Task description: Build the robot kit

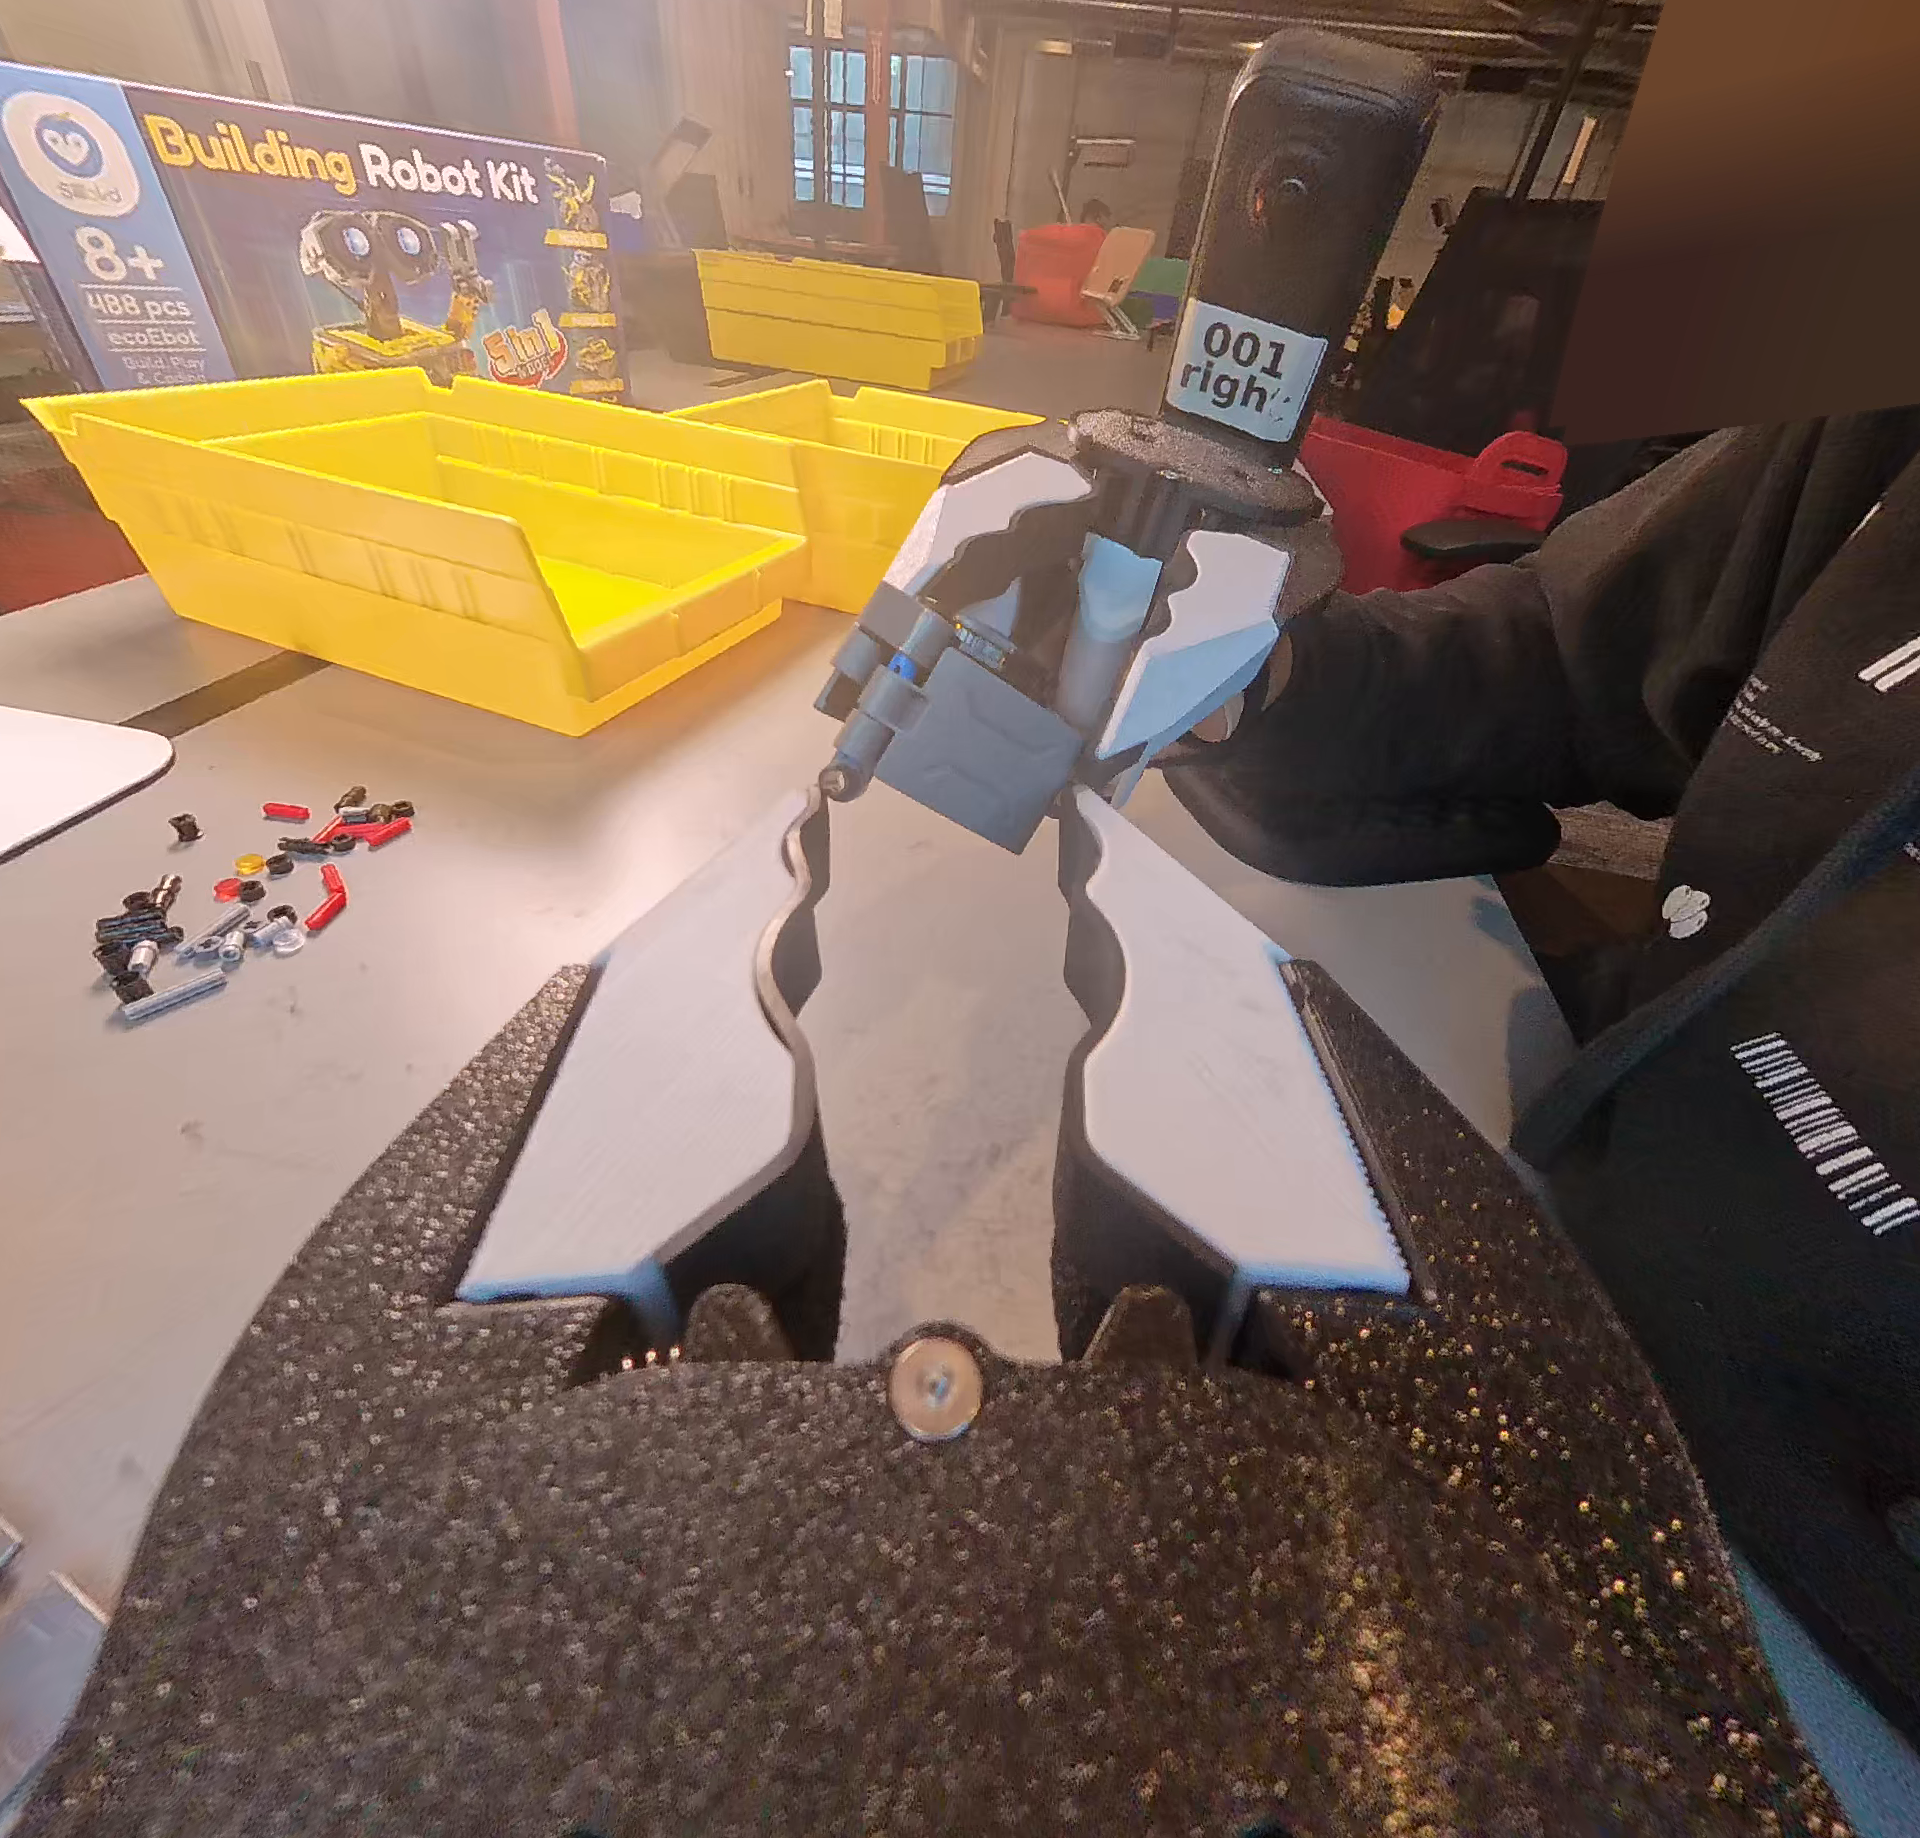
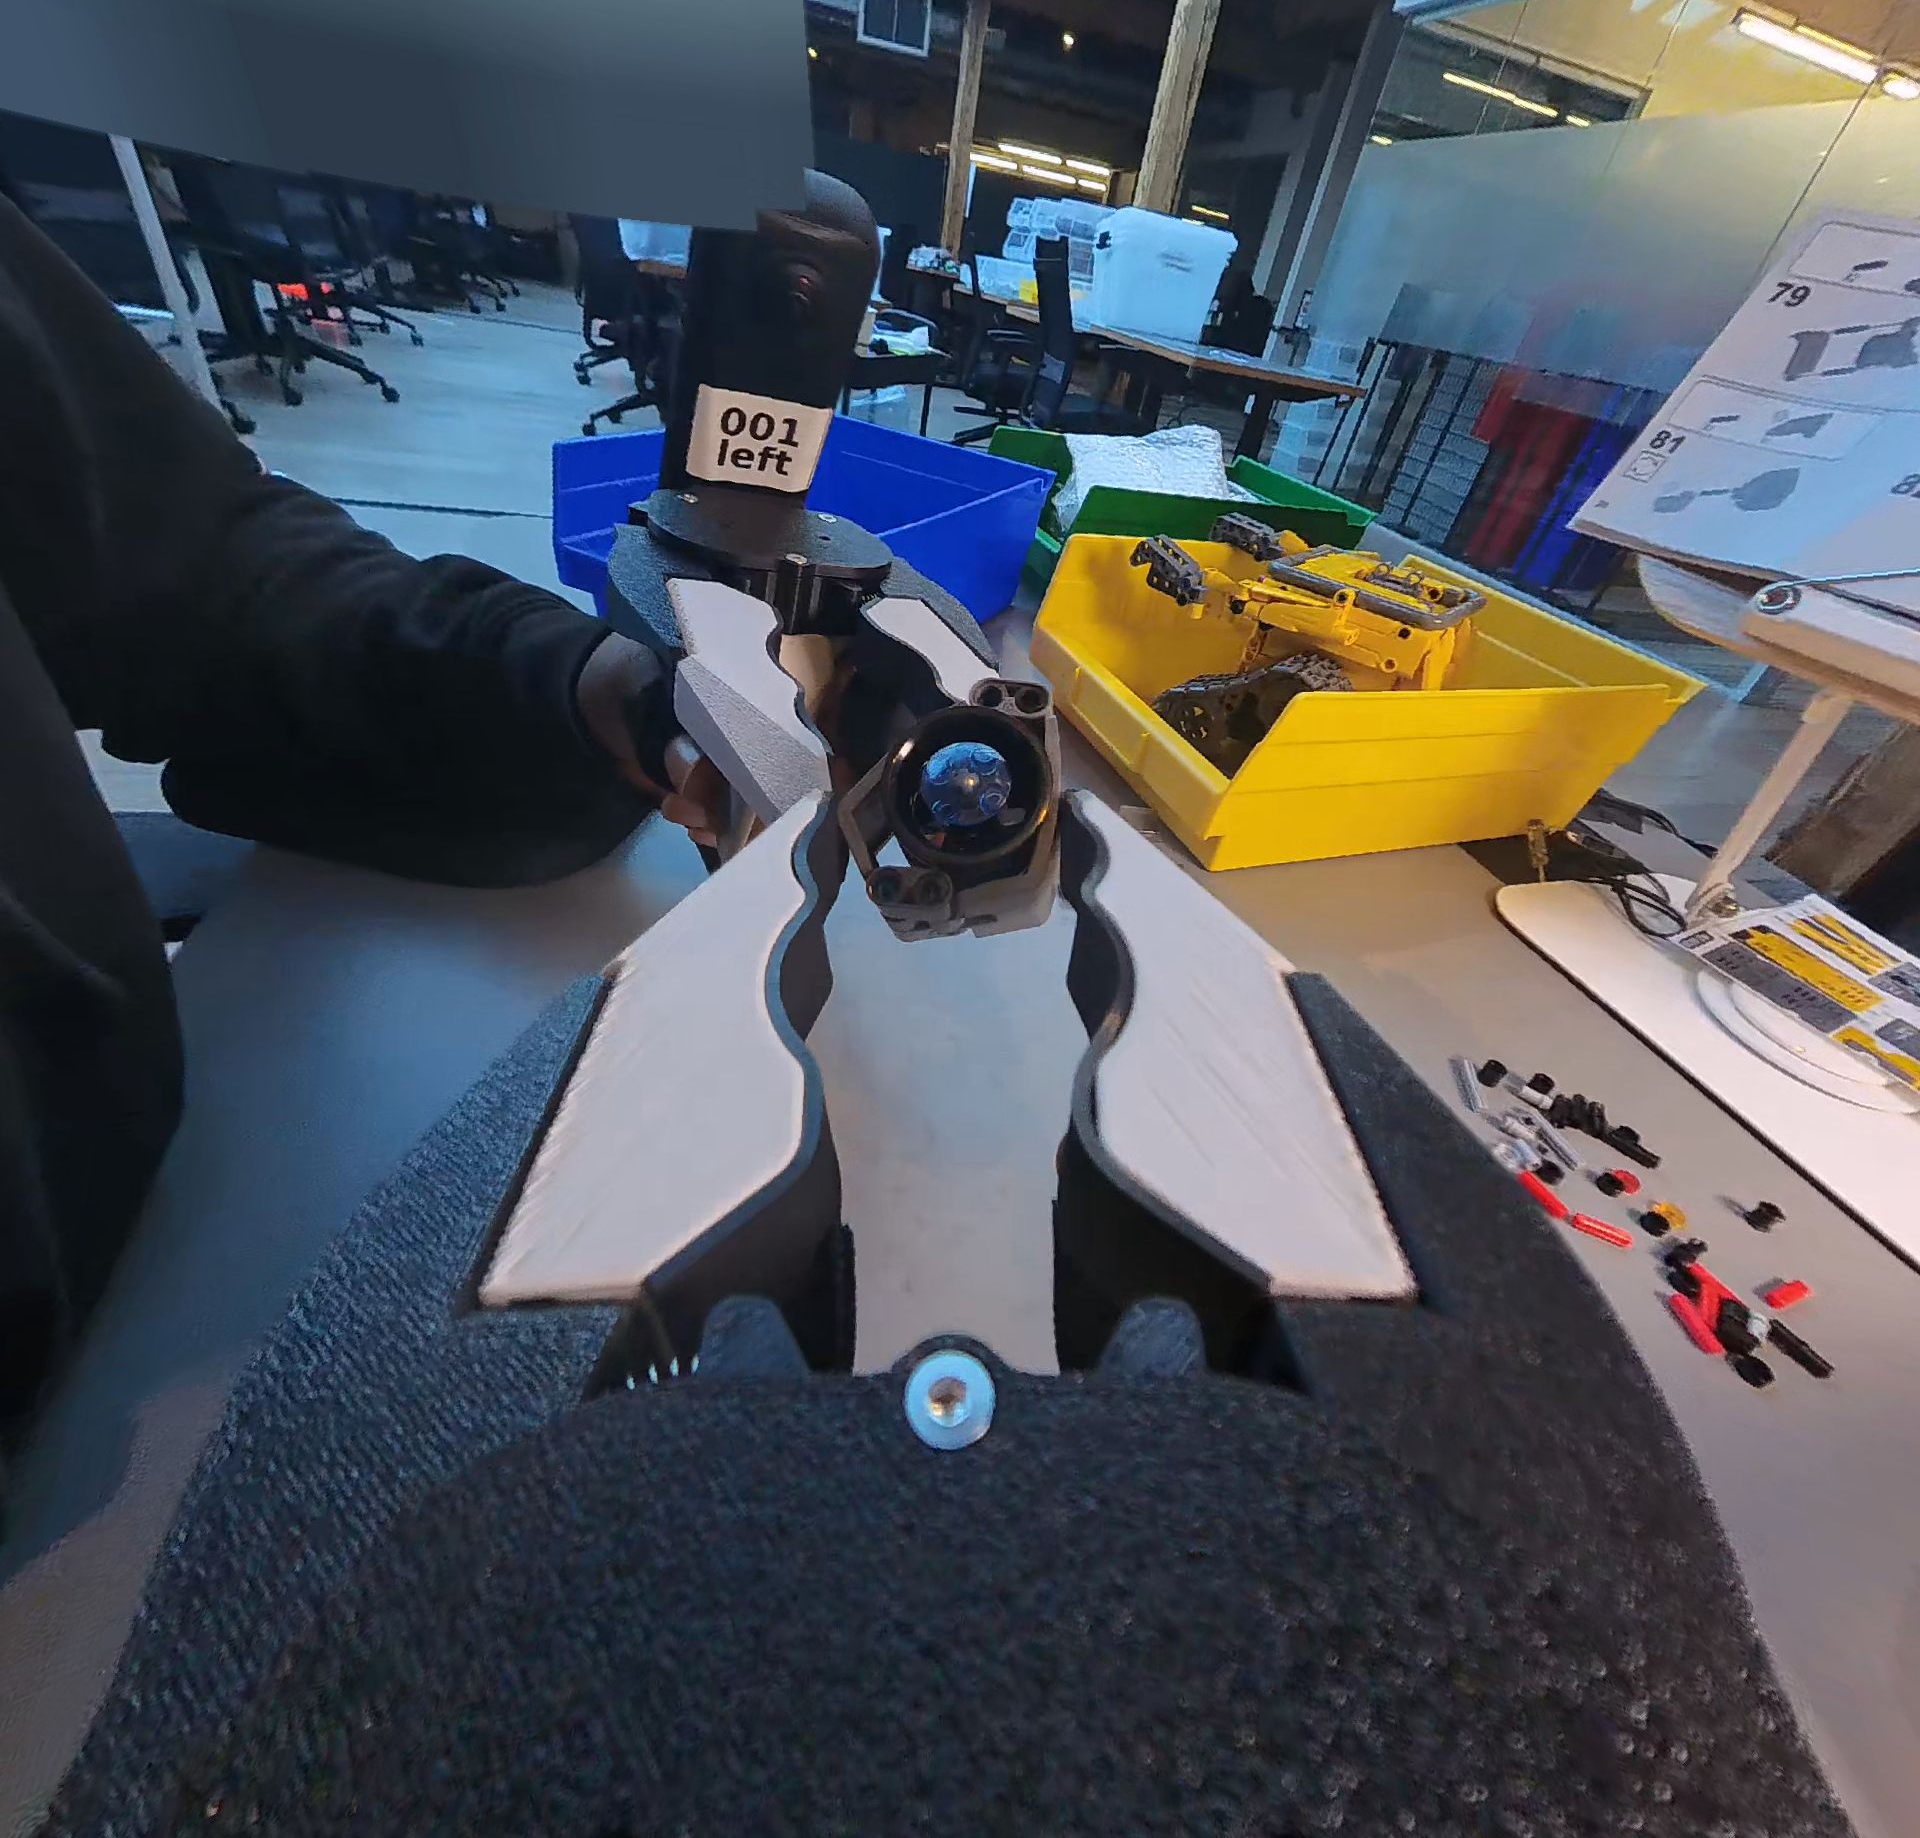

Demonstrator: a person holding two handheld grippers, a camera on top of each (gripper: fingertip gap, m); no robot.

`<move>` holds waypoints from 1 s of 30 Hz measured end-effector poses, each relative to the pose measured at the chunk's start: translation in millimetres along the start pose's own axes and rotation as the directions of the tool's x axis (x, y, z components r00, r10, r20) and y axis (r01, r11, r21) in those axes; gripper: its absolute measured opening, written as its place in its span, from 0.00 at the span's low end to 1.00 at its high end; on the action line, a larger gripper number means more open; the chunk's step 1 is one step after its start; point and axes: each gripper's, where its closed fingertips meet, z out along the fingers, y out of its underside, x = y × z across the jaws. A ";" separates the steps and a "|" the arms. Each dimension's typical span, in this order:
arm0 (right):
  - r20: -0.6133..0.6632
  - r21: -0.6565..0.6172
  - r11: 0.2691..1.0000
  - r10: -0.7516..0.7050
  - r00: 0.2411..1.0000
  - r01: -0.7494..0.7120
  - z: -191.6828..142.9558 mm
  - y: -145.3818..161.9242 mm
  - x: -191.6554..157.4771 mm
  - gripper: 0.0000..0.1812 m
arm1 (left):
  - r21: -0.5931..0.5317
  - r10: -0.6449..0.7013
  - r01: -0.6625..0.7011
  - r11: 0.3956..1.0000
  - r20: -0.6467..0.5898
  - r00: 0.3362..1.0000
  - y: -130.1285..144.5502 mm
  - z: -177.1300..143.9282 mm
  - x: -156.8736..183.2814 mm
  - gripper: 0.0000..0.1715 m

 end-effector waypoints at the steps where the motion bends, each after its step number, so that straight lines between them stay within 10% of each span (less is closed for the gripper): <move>1: -0.004 0.000 1.000 -0.013 1.000 0.013 -0.1 -0.3 -0.2 0.23 | -0.001 0.000 0.000 1.000 -0.003 1.000 0.2 -0.1 0.1 0.25; 9: -0.033 0.014 1.000 -0.006 0.999 0.006 -3.8 -3.1 7.1 0.23 | 0.022 -0.005 0.005 1.000 0.007 1.000 -6.1 -8.9 -8.1 0.22; 13: -0.072 -0.062 0.993 -0.105 0.992 0.100 0.1 7.4 7.6 0.23 | 0.068 -0.209 0.213 0.975 -0.063 0.976 -10.6 -11.3 -12.1 0.24; 20: -0.096 -0.180 0.949 -0.280 0.955 0.260 8.3 21.3 1.4 0.23 | 0.033 -0.610 0.644 0.764 -0.287 0.739 2.1 1.0 -5.2 0.22; 30: -0.134 -0.055 0.967 -0.256 0.957 0.251 3.4 1.4 2.1 0.22 | 0.067 -0.687 0.819 0.570 -0.507 0.520 -20.4 -7.5 -3.2 0.21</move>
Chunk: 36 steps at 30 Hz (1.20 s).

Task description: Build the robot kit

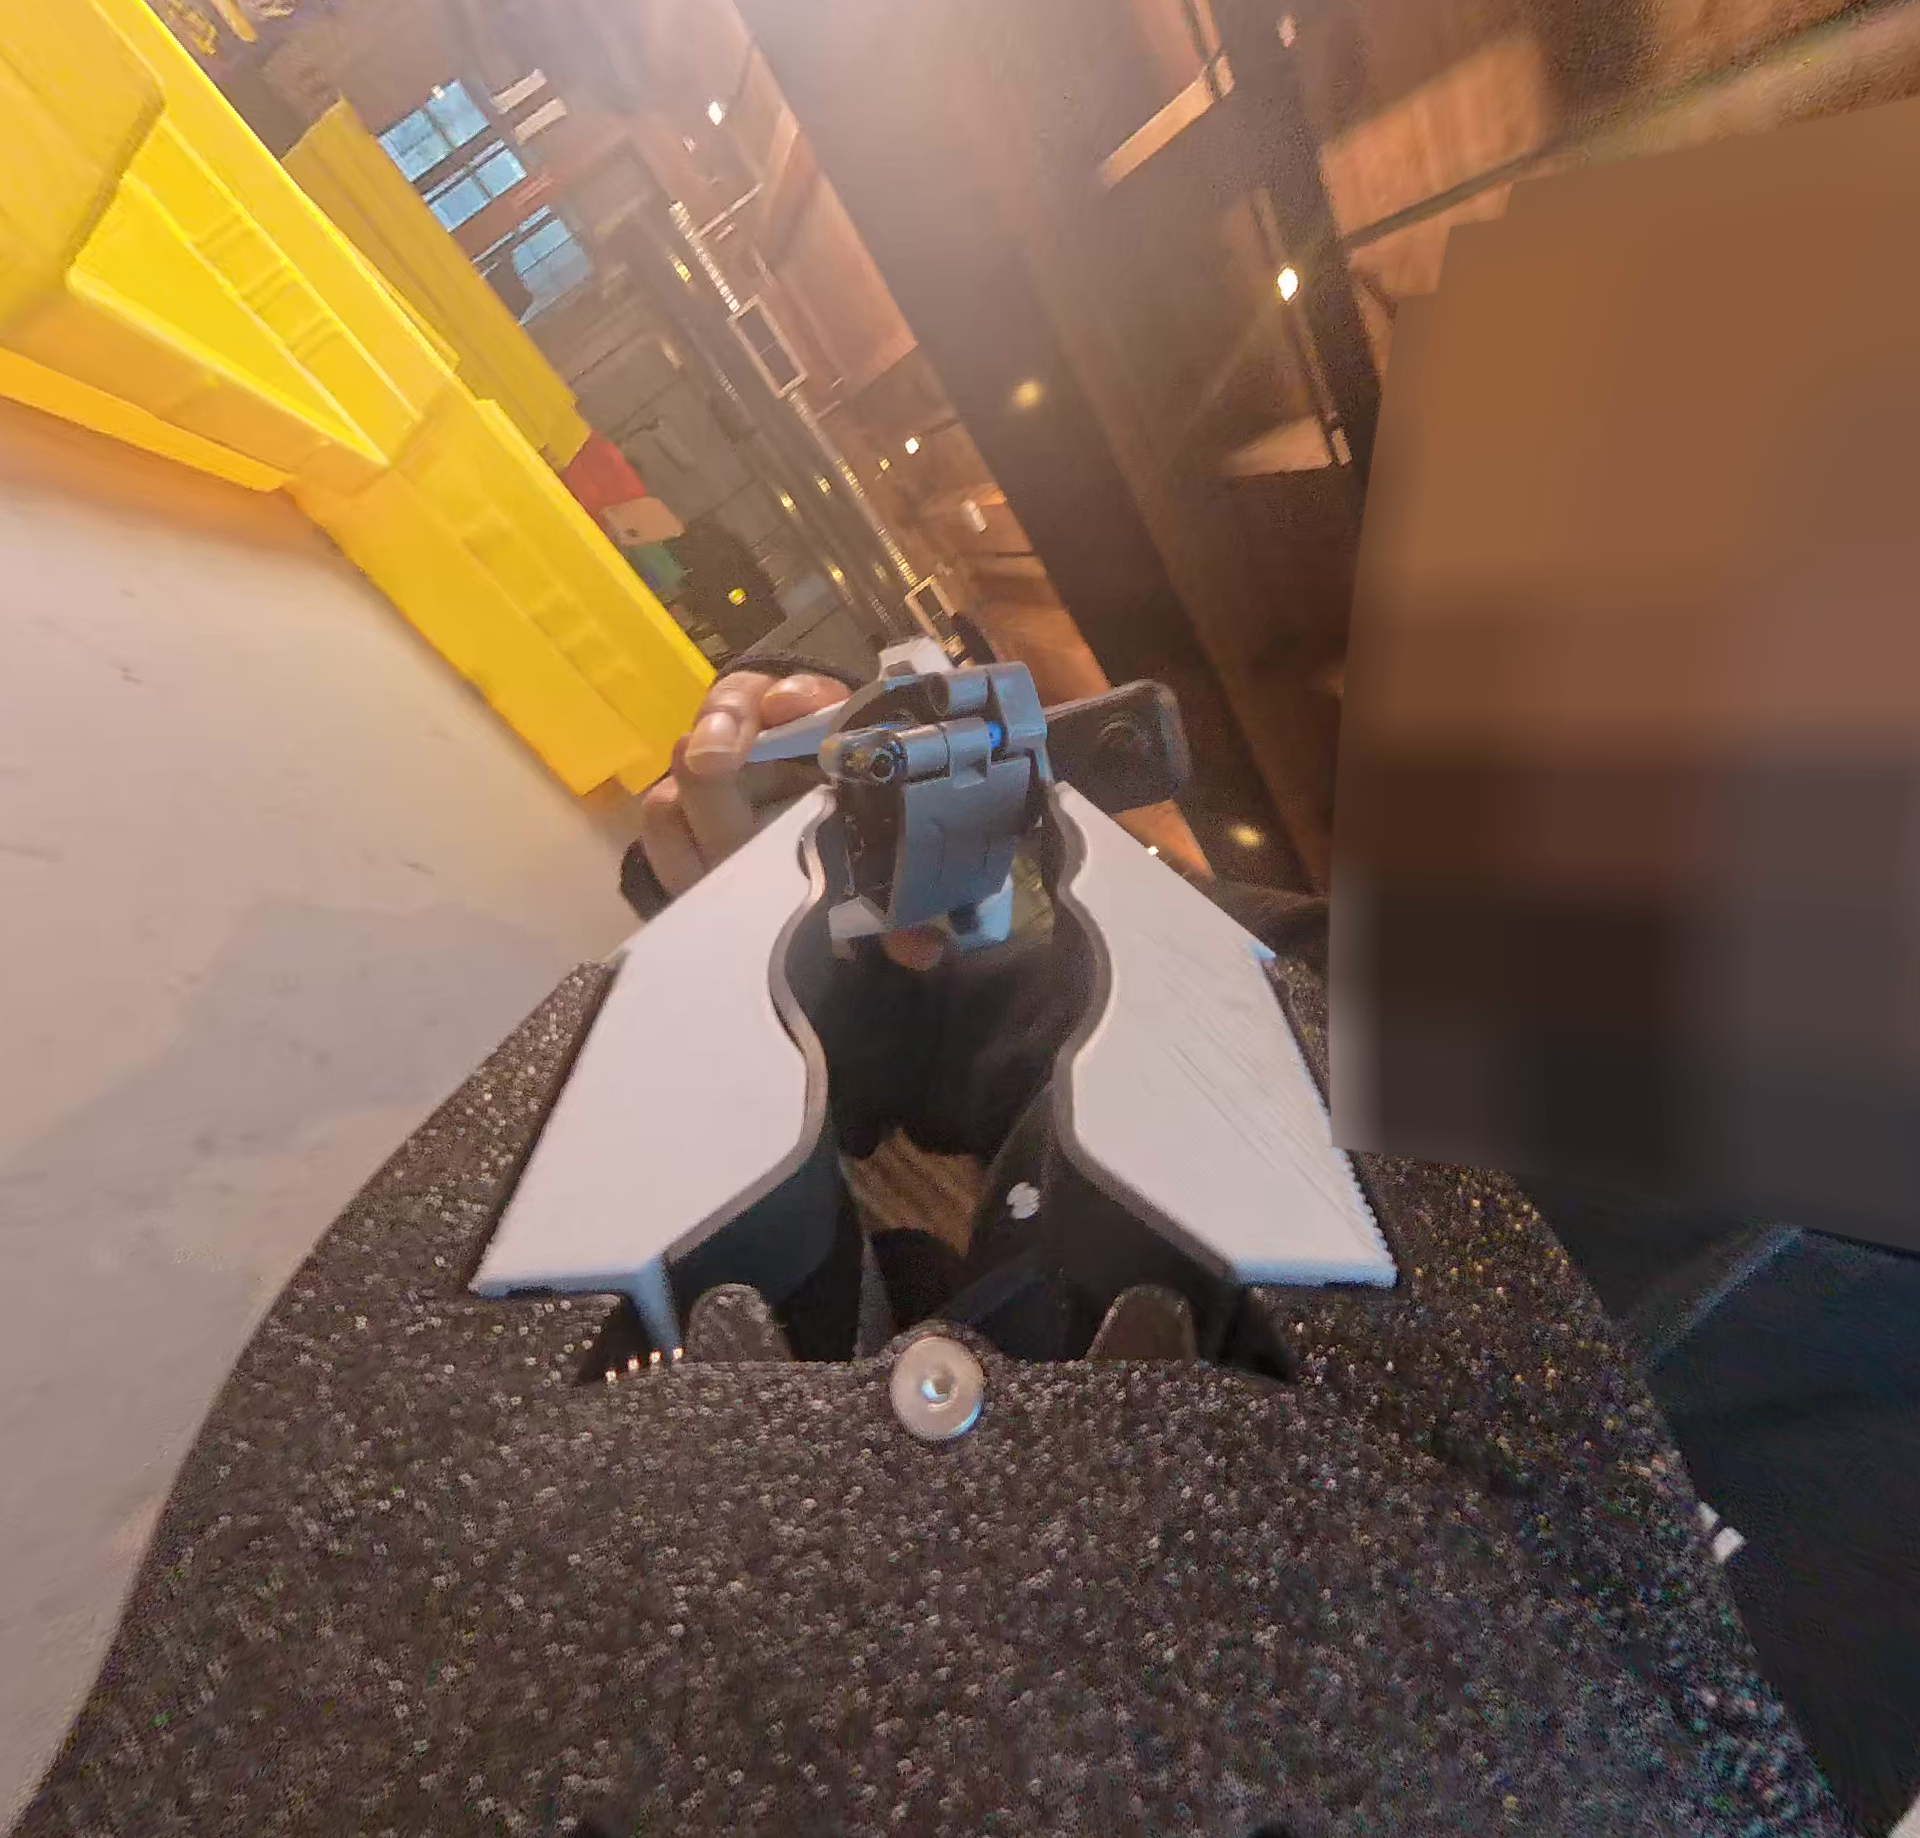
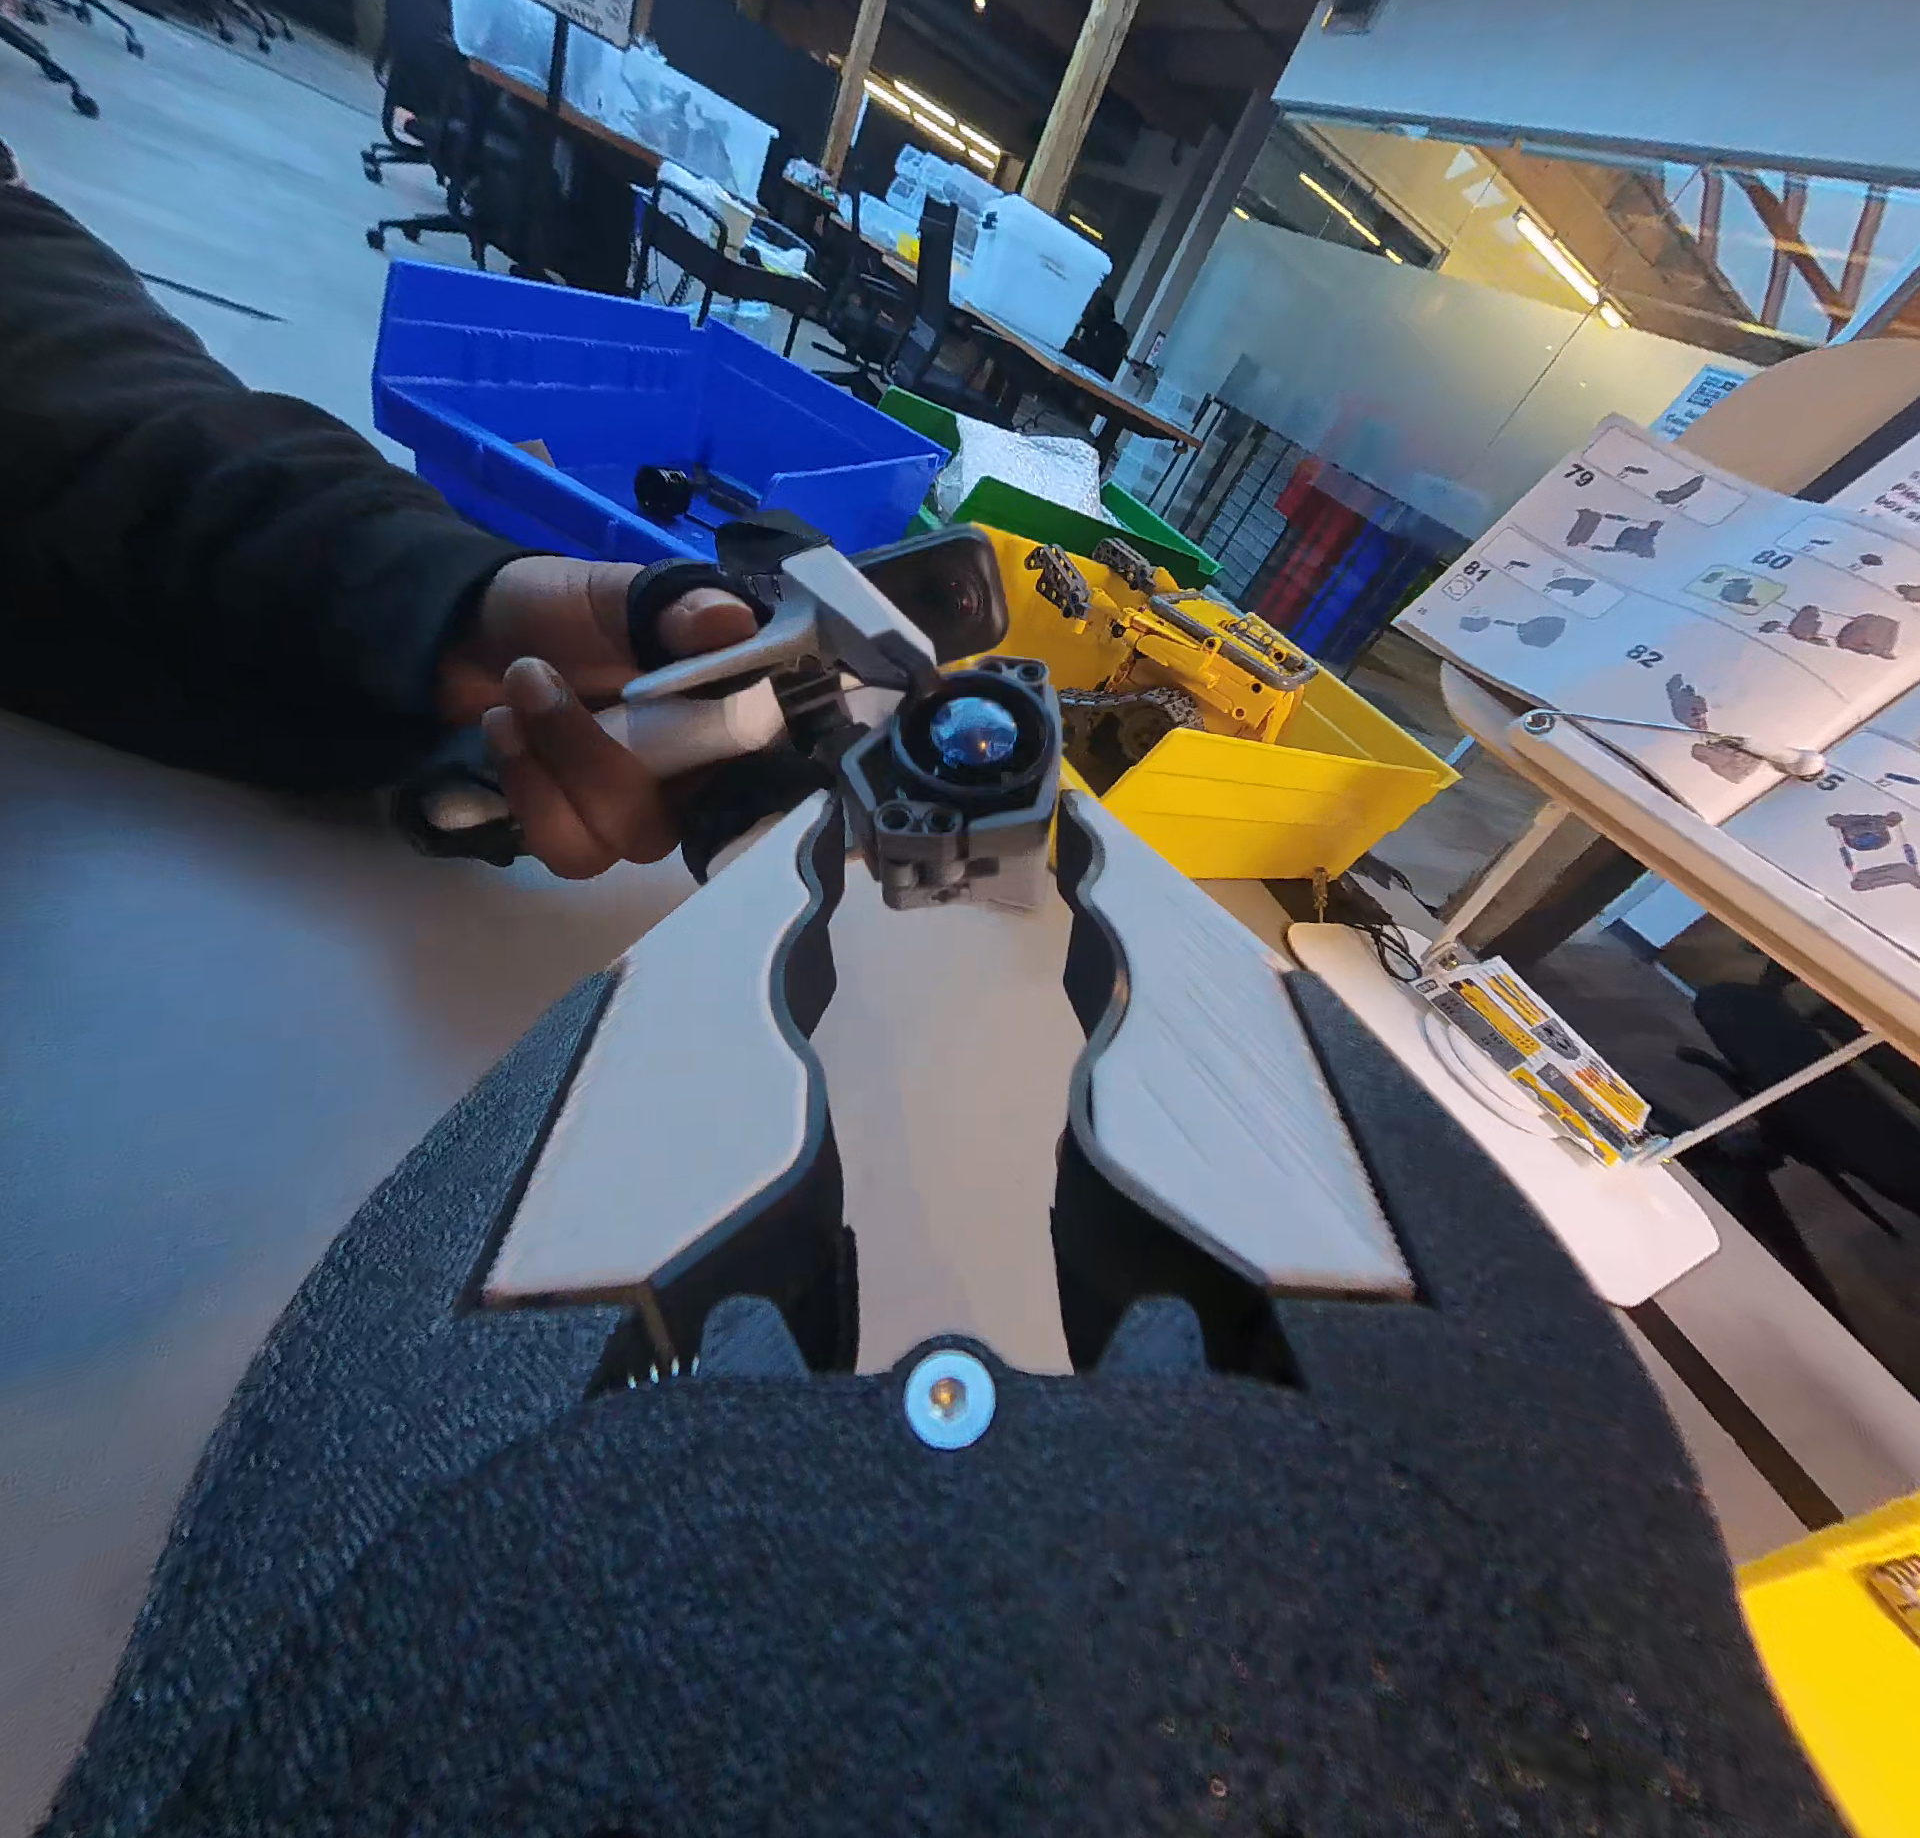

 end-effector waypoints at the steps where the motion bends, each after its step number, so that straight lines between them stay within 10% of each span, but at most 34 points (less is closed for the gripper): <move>1: -0.001 0.008 1.000 0.010 1.000 -0.010 -0.6 -0.6 1.1 0.23 | 0.020 -0.017 0.018 1.000 -0.021 1.000 -3.1 -0.8 2.4 0.21; 12: 0.026 0.010 0.999 0.052 0.998 -0.053 2.1 2.6 -1.7 0.23 | -0.018 -0.006 0.006 1.000 0.007 1.000 5.7 4.0 -1.4 0.21; 15: 0.116 0.067 0.956 0.276 0.954 -0.284 -1.8 -2.7 1.6 0.23 | -0.082 0.148 -0.143 0.986 0.055 0.987 9.8 5.6 1.8 0.20; 19: 0.370 0.096 0.652 0.678 0.635 -0.752 -11.4 -11.9 14.0 0.23 | -0.150 0.410 -0.391 0.908 0.132 0.902 4.8 2.5 7.2 0.25; 24: 0.580 -0.030 0.297 0.783 0.225 -0.955 -17.3 -15.8 15.6 0.23 | -0.197 0.581 -0.549 0.812 0.191 0.791 -6.6 -6.0 9.5 0.26; 36: 0.595 -0.229 0.117 0.803 -0.044 -0.966 -9.1 -5.6 -3.4 0.23 | -0.404 0.806 -0.708 0.579 0.149 0.573 19.6 1.4 1.1 0.29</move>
